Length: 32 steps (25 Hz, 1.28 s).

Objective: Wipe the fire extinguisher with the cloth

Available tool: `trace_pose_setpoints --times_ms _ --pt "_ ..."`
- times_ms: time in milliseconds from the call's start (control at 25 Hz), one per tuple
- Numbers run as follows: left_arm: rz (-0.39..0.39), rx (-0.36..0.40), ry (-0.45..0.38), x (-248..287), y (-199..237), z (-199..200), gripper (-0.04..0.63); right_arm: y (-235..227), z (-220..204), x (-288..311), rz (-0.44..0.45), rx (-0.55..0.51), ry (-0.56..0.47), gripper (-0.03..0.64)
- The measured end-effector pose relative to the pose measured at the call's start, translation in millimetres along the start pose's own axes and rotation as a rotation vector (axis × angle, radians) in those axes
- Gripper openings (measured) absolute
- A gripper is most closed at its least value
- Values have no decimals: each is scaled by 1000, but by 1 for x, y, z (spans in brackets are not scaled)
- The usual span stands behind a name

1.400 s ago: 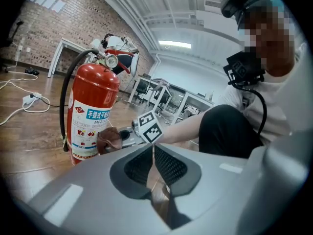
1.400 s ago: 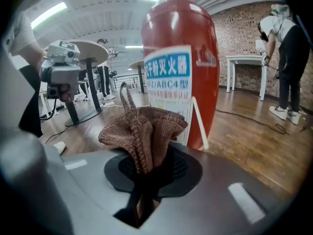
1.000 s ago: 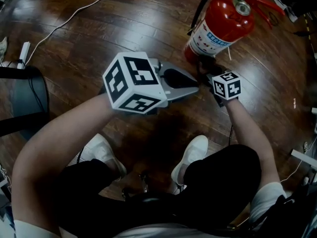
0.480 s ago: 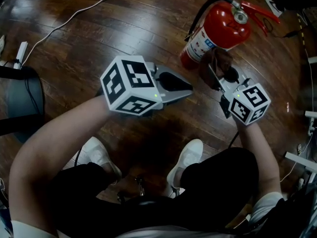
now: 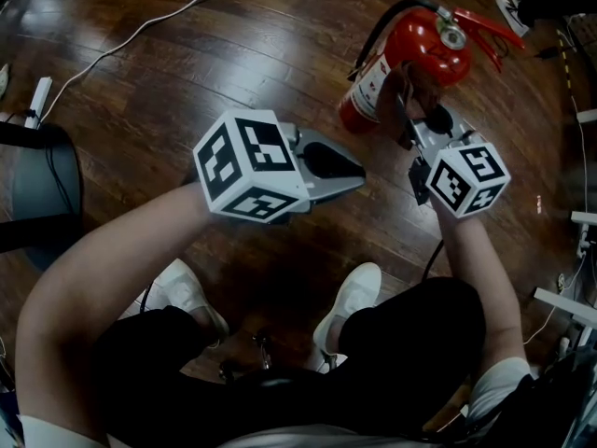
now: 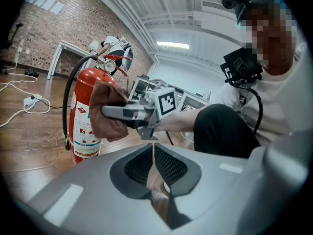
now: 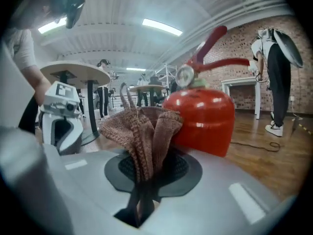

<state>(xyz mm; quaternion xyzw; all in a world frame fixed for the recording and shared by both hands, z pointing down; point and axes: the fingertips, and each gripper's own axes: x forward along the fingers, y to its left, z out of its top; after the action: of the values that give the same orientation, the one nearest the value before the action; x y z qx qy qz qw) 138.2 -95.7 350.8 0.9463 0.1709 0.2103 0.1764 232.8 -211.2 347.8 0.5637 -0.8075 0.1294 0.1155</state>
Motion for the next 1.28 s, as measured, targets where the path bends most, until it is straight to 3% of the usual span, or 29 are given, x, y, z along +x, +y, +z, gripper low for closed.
trace_pose_setpoints --times_ms 480,840,1040,1280 --pt "10 -38 -9 -7 3 -5 14 -12 -168 59 -9 132 266 62" --pt "26 -59 -15 -15 6 -10 14 -14 -213 79 4 243 374 61" --pt "35 -55 -17 -22 6 -12 14 1 -181 71 16 207 323 61" --pt "37 -47 -29 -30 2 -10 14 32 -66 45 40 134 132 61"
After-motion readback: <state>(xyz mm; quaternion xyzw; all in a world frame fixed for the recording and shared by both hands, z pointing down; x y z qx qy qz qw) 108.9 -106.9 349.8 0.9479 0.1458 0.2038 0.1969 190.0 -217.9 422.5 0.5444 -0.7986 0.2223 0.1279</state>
